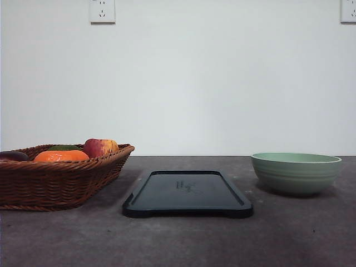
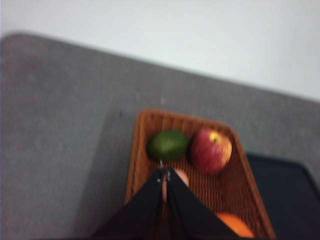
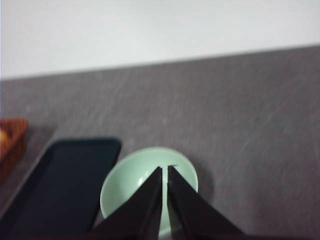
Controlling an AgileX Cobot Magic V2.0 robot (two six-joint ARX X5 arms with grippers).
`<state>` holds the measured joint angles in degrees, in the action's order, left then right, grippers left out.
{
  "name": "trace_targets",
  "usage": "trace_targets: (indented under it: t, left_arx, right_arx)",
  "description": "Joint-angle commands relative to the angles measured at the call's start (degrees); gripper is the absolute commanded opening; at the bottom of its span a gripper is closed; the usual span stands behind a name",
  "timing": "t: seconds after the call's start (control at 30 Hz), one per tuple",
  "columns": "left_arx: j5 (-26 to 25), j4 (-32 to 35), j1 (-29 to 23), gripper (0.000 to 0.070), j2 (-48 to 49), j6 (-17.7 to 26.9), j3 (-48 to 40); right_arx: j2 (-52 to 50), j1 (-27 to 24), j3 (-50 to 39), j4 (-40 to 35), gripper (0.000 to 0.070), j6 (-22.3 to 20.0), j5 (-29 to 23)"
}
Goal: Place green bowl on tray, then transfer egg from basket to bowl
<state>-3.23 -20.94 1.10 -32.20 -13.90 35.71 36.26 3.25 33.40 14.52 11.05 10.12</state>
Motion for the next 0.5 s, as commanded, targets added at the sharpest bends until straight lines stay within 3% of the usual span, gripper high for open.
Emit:
trace_targets:
  t: [0.0, 0.27, 0.47]
  left_arx:
    - [-0.9, -1.2, 0.0, 0.0, -2.6, 1.6, 2.5]
    - [-4.4, -11.6, 0.0, 0.0, -15.7, 4.3, 10.7]
    - [-5.1, -13.7, 0.0, 0.0, -21.2, 5.2, 13.9]
  right_arx:
    - [2.8, 0.0, 1.8, 0.9, 0.0007, -1.5, 0.7]
    - [13.5, 0.0, 7.1, 9.6, 0.0007, -5.9, 0.7]
    - [17.4, 0.0, 9.1, 11.8, 0.0008, -7.8, 1.0]
